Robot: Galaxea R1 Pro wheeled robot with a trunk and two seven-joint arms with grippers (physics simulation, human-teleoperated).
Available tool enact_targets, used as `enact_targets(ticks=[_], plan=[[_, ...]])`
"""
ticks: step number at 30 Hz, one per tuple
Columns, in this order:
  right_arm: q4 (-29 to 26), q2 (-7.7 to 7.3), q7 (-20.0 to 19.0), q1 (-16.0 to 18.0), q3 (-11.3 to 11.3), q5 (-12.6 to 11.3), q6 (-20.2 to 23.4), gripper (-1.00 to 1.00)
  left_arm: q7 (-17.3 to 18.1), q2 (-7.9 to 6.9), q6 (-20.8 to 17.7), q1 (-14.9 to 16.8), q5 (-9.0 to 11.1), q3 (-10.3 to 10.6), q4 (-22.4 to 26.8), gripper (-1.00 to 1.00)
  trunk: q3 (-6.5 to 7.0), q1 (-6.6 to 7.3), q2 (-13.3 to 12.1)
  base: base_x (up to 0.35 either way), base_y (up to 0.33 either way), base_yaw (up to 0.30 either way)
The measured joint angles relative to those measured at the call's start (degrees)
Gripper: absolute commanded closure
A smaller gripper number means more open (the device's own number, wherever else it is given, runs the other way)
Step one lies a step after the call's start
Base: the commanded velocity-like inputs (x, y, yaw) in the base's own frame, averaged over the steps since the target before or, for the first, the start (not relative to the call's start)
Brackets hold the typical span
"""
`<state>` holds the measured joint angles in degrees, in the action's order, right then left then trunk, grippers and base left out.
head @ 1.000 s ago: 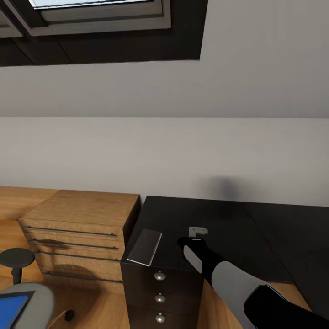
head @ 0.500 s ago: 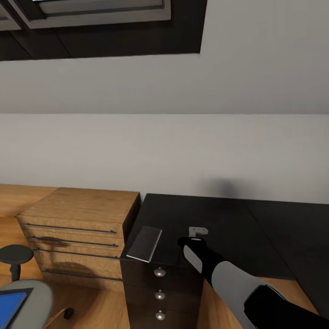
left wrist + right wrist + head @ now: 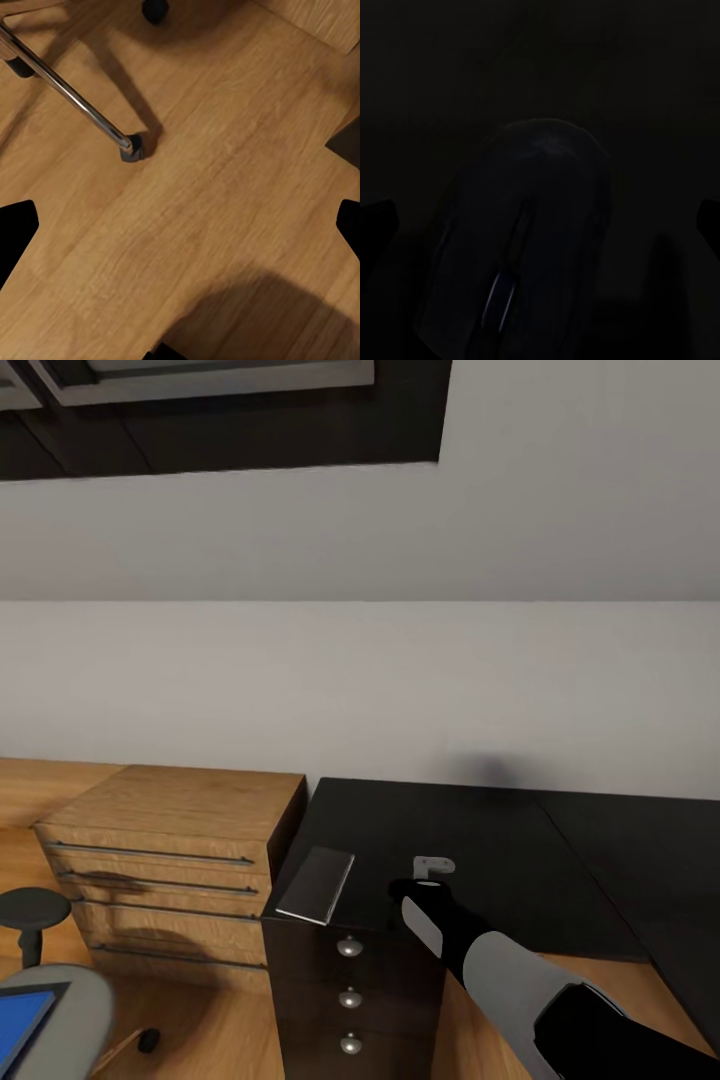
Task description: In the bedroom, organize the workspace by keeping the computer under the desk, ensuring the monitor is on the desk, placing the keyboard on the desk next to the monitor, placing the mouse on the desk next to the keyboard, moving the folder from the swivel chair onto the desk next to the mouse, stacking the notebook on top of the folder with the pen on top of the notebook, and positioning the swivel chair next to the desk.
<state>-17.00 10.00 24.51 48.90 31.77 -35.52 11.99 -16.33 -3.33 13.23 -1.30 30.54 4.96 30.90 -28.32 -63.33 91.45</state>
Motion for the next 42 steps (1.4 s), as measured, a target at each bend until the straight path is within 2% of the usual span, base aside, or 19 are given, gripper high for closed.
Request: enact_targets(ticks=[6, 15, 16, 42], plan=[[-0.1, 0.00, 0.0, 0.0, 0.1, 0.1, -0.2, -1.00, 0.0, -0.01, 0.0, 0.0, 0.0, 0.0, 0.0, -1.00, -1.07, -1.31, 2.4, 0.000, 0.000, 0.000], [-0.1, 0.00, 0.0, 0.0, 0.2, 0.2, -0.2, -1.00, -0.2, -0.01, 0.0, 0.0, 0.0, 0.0, 0.0, -1.00, -1.07, -1.32, 2.4, 0.000, 0.000, 0.000], [-0.1, 0.00, 0.0, 0.0, 0.2, 0.2, -0.2, 1.00, -0.2, -0.01, 0.0, 0.0, 0.0, 0.0, 0.0, -1.00, -1.07, -1.32, 2.4, 0.000, 0.000, 0.000], [-0.1, -0.01, -0.1, 0.0, 0.0, 0.8, 0.0, 1.00, 0.1, -0.10, -0.1, 0.0, 0.0, -0.1, 0.0, -1.00, -1.08, -1.32, 2.4, 0.000, 0.000, 0.000]])
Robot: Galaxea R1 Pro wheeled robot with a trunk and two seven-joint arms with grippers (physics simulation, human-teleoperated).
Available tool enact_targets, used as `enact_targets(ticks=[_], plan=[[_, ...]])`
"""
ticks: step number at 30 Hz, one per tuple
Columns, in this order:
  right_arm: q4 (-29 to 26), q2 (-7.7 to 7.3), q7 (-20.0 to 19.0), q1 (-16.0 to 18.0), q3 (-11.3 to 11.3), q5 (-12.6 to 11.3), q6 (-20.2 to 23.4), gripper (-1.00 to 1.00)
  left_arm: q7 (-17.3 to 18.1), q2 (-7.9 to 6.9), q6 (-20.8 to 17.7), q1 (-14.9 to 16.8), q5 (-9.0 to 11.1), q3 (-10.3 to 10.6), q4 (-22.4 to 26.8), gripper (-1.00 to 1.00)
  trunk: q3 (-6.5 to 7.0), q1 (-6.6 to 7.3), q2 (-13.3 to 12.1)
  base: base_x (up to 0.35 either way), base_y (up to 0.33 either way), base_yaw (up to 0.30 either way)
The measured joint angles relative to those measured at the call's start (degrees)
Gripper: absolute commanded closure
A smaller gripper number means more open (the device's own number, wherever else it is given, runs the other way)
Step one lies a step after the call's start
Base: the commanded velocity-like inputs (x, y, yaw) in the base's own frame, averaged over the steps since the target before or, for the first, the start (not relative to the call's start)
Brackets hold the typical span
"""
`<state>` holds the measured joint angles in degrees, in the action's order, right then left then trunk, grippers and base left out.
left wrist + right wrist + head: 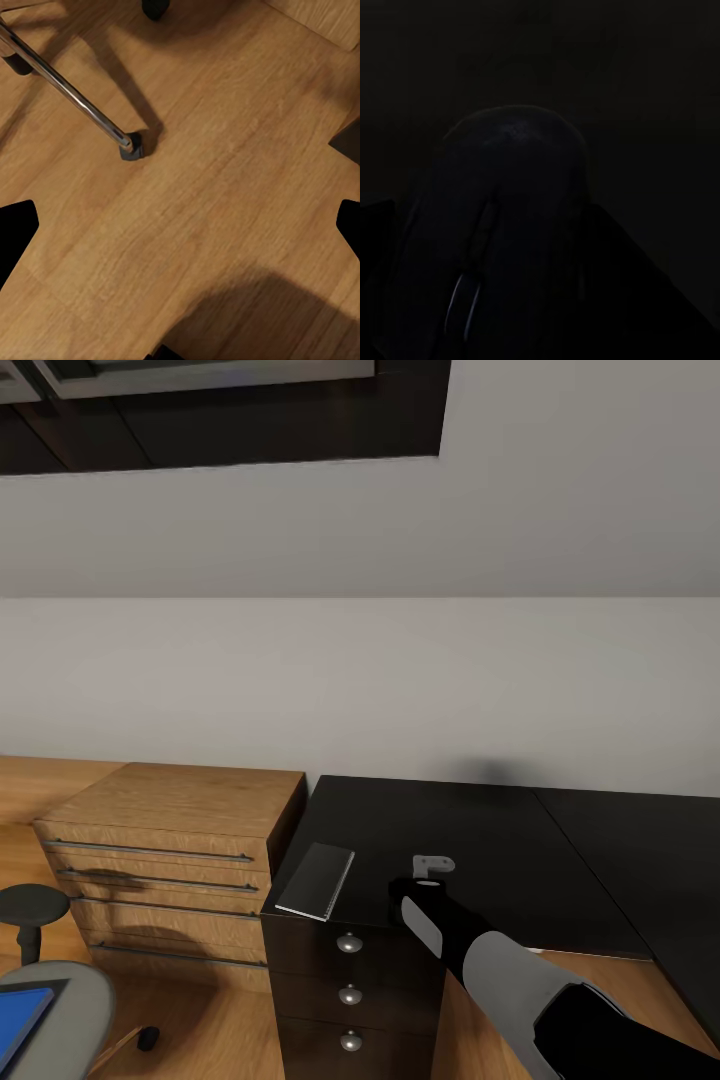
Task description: In the bedroom, organize the workspace by keeping the computer under the desk, ensuring the monitor is on the desk, placing the keyboard on the desk next to the monitor, placing the mouse on the desk next to the keyboard, moving the folder from the swivel chair onto the desk next to the mouse, stacking the notebook on top of the folder with the pen on top of the notebook, and positioning the swivel chair next to the desk.
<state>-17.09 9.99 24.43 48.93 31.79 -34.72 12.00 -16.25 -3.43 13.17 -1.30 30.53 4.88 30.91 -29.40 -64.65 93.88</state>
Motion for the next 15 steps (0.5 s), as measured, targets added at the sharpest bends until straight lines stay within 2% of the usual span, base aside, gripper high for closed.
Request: enact_targets(ticks=[9, 15], plan=[[-0.1, -0.05, 0.1, 0.0, -0.1, -0.3, 0.0, 1.00, 0.0, -0.01, 0.1, 0.0, -0.1, 0.0, 0.0, -1.00, -0.01, 0.00, 0.0, 0.000, 0.000, 0.000], [-0.4, -0.10, 0.2, 0.0, -0.1, -0.3, -0.1, 1.00, 0.0, -0.03, 0.1, 0.0, -0.1, 0.0, 0.0, -1.00, 1.07, 1.31, -2.4, 0.000, 0.000, 0.000]])
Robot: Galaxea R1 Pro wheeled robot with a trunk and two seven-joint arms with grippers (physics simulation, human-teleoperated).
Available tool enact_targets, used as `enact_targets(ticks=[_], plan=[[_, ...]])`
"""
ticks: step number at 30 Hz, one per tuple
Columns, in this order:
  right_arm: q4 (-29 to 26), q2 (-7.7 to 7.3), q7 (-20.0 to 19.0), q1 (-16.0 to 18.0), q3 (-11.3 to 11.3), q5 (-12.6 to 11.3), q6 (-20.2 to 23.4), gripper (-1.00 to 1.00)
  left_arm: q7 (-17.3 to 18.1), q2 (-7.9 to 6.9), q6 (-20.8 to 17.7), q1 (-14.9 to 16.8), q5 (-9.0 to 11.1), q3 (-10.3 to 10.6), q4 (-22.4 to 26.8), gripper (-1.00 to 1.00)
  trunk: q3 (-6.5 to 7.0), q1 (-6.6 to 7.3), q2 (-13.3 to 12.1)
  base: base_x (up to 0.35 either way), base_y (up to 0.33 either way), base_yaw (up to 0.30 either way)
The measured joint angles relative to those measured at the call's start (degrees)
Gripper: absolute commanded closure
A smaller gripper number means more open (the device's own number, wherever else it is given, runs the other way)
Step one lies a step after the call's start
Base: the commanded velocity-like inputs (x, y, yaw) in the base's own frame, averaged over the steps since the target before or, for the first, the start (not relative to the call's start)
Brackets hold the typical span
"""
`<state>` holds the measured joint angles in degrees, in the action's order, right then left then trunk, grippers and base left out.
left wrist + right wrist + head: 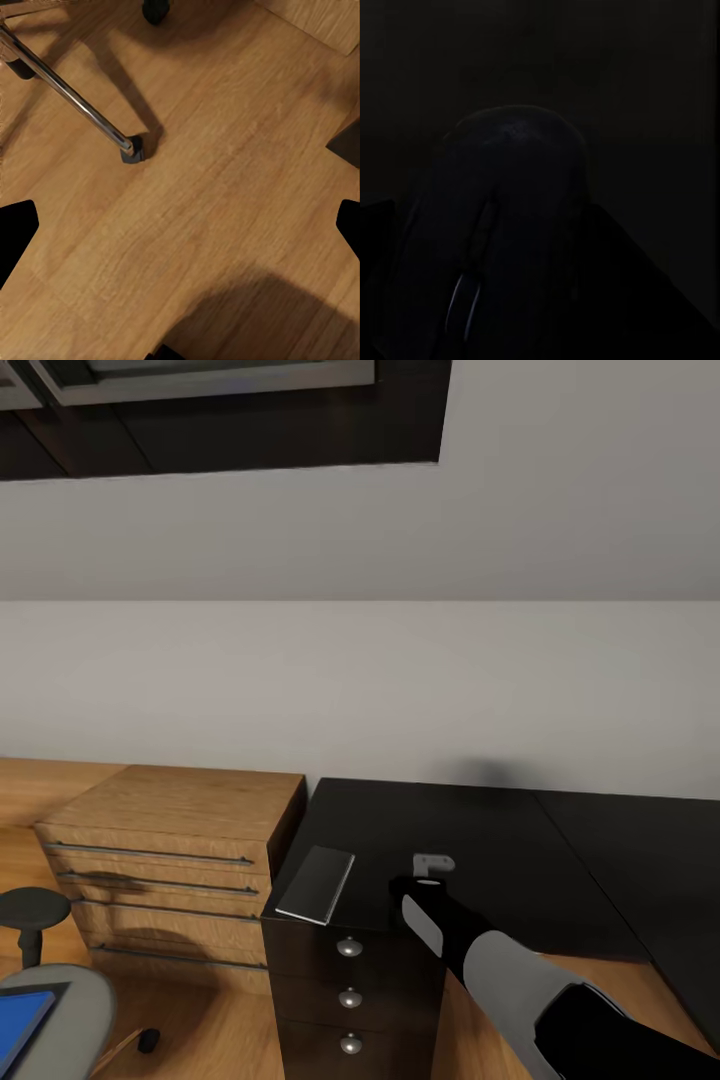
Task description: In the bedroom, organize the workspace by keeping the computer under the desk, ensuring the monitor is on the desk, placing the keyboard on the desk next to the monitor, placing the mouse on the desk next to the keyboard, moving the folder from the swivel chair onto the desk next to the mouse, stacking the notebook on top of the folder with the pen on top of the notebook, and positioning the swivel chair next to the desk.
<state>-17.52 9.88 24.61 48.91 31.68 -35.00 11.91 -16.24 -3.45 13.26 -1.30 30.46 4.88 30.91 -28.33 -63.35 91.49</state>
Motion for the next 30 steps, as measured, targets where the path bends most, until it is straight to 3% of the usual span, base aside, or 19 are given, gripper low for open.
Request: enact_targets(ticks=[7, 13, 16, 20, 22, 30], plan=[[-2.8, -0.18, 2.1, 0.0, 0.0, 0.0, 0.0, 1.00, 0.1, -0.06, -0.1, 0.0, 0.0, 0.1, -0.1, -1.00, 1.26, 1.54, -2.8, 0.000, 0.000, 0.000], [-9.8, -2.10, 8.8, -0.2, 0.1, -0.9, 0.6, 1.00, 0.1, 0.01, -0.2, 0.0, 0.0, 0.3, -0.1, -1.00, 2.34, 2.86, -5.2, 0.000, 0.000, 0.000], [-15.2, -4.32, 10.4, -0.3, 0.2, -4.2, 2.1, 1.00, 0.0, 0.02, -0.2, 0.0, 0.0, 0.2, -0.1, -1.00, 2.87, 3.52, -6.4, 0.000, 0.000, 0.000], [-19.4, -7.22, 14.5, -0.5, 0.3, -11.5, 2.6, 1.00, 0.0, 0.02, -0.2, 0.0, 0.0, 0.2, -0.1, -1.00, 3.64, 4.40, -8.0, 0.000, 0.000, -0.039], [-20.4, -8.13, 16.5, -0.6, 0.3, -13.7, 2.5, 1.00, 0.0, 0.05, -0.2, 0.0, 0.0, 0.2, -0.1, -1.00, 4.09, 4.84, -8.8, 0.000, 0.000, -0.165], [-20.6, -8.60, 17.6, -0.7, 0.3, -15.0, 2.1, 1.00, 0.1, 0.11, -0.2, 0.0, -0.1, 0.1, -0.2, -1.00, 4.62, 4.84, -8.8, 0.000, 0.000, -0.215]])
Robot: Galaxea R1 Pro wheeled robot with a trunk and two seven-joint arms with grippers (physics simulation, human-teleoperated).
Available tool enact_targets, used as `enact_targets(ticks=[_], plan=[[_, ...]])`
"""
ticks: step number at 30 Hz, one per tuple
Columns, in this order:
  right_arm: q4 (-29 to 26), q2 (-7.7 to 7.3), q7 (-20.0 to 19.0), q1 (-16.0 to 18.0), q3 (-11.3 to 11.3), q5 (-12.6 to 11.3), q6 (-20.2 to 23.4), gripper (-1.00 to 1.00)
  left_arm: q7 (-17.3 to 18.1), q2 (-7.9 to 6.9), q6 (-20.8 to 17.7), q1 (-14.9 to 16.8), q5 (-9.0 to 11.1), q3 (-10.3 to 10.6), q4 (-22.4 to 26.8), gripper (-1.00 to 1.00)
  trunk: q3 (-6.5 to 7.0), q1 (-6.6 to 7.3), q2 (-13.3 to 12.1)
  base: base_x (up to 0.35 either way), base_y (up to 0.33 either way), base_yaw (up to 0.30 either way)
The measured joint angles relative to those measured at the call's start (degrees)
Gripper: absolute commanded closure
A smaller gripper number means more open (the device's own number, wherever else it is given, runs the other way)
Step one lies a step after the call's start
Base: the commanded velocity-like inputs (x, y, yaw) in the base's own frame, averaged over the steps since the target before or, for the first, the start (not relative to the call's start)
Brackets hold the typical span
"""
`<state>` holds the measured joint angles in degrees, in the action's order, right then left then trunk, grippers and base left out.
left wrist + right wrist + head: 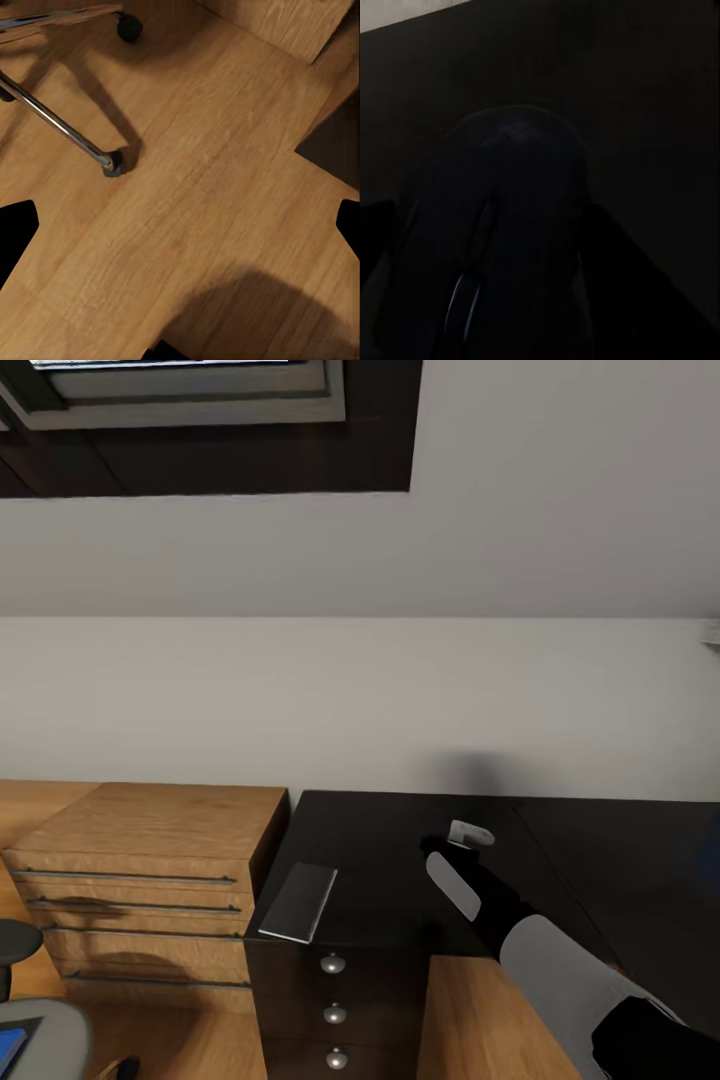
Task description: In the bedroom, organize the workspace by keeping the computer under the desk, ensuring the monitor is on the desk, placing the keyboard on the desk next to the monitor, placing the mouse on the desk next to the keyboard, moving the folder from the swivel chair onto the desk next to the mouse, stacking the notebook on top of the folder with the pen on top of the notebook, and positioning the swivel chair next to the desk.
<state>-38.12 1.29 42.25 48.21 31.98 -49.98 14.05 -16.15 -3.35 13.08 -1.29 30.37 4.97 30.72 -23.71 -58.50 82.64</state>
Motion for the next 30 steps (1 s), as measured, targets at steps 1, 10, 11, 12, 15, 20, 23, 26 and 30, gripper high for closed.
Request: enact_targets(ticks=[1, 10, 11, 12, 15, 20, 23, 26, 30], plan=[[0.1, 0.03, 0.0, 0.0, 0.0, 0.0, -0.9, 1.00, 0.0, -0.04, 0.0, 0.0, 0.0, 0.0, 0.0, -1.00, 0.07, 0.00, 0.0, 0.000, 0.000, -0.234], [0.7, 0.30, 2.0, 0.0, 0.0, -2.5, -4.8, 1.00, 0.1, 0.00, 0.1, 0.0, 0.0, 0.1, -0.2, -1.00, 0.57, -0.03, 0.0, -0.194, -0.002, -0.251], [0.8, 0.34, 2.1, 0.0, 0.0, -2.8, -5.0, 1.00, 0.1, 0.00, 0.1, 0.0, 0.0, 0.1, -0.2, -1.00, 0.62, -0.03, 0.0, -0.325, -0.031, -0.261], [0.9, 0.36, 2.2, 0.0, 0.0, -2.9, -5.1, 1.00, 0.1, 0.00, 0.1, 0.0, 0.0, 0.1, -0.2, -1.00, 0.67, -0.04, 0.0, -0.329, -0.061, -0.262], [1.7, 0.39, 2.3, 0.0, 0.0, -3.1, -5.4, 1.00, 0.0, 0.00, 0.0, 0.0, 0.0, 0.1, -0.2, -1.00, 0.80, -0.04, 0.0, -0.333, -0.090, -0.264], [2.1, 0.41, 2.3, 0.0, -0.1, -3.2, -5.6, 1.00, 0.0, 0.00, 0.0, 0.0, 0.0, 0.1, -0.2, -1.00, 1.02, -0.03, 0.0, -0.310, -0.109, -0.266], [2.2, 0.34, 2.3, 0.0, -0.1, -3.3, -5.7, 1.00, 0.0, -0.06, 0.0, 0.0, 0.1, 0.1, -0.2, -1.00, 1.14, -0.01, 0.0, -0.115, -0.049, -0.268], [3.9, 0.20, 2.3, 0.0, -0.3, -3.3, -7.3, 1.00, -0.3, -0.01, 0.0, 0.0, 0.1, 0.0, -0.2, -1.00, 1.26, 0.00, 0.0, -0.014, -0.006, -0.274], [4.4, 0.05, 2.3, 0.0, -1.6, -3.3, -8.1, 1.00, -0.3, 0.00, 0.0, 0.0, 0.1, 0.1, -0.2, -1.00, 1.36, 0.00, 0.0, -0.003, -0.001, -0.281]])
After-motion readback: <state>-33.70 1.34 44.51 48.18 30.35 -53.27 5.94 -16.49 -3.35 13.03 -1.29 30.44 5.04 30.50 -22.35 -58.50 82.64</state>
